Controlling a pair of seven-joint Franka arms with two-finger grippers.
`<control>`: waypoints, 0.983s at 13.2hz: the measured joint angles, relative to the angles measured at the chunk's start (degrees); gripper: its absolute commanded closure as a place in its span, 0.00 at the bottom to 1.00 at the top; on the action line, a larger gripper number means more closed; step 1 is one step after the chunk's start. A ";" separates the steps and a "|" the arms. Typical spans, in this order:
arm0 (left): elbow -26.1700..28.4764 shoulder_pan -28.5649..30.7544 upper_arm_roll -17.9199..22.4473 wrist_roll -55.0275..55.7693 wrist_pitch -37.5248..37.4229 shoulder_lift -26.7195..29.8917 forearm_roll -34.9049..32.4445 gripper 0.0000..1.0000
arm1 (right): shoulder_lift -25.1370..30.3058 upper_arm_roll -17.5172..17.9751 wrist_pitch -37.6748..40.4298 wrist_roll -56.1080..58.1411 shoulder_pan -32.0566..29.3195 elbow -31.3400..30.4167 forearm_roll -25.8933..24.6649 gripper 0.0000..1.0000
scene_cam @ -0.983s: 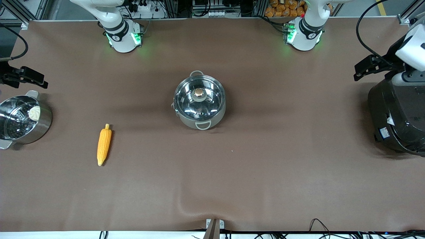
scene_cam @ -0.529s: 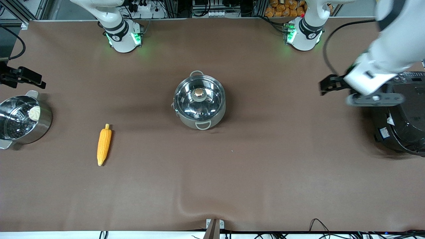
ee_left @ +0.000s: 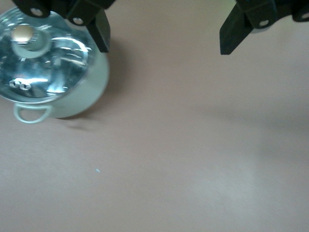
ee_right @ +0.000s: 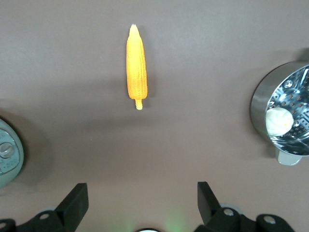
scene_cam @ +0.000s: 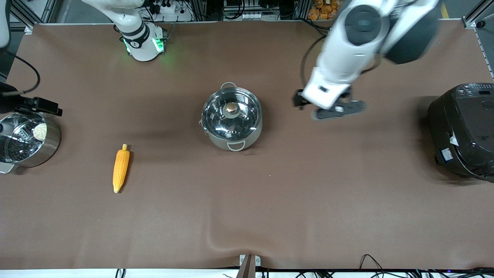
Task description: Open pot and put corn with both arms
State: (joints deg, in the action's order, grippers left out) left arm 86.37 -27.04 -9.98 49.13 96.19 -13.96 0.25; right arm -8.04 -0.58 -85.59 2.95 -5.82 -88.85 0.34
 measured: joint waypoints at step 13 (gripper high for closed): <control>-7.55 -17.57 0.78 26.37 17.19 -19.19 -1.51 0.00 | -9.21 0.14 -21.83 0.01 -0.63 -12.95 0.00 0.00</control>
State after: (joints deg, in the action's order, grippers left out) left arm 78.83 -44.61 -9.19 75.50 113.38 -33.14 -1.25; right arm -17.26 -0.44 -107.41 2.95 -6.46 -101.80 0.34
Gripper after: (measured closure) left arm 0.000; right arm 0.000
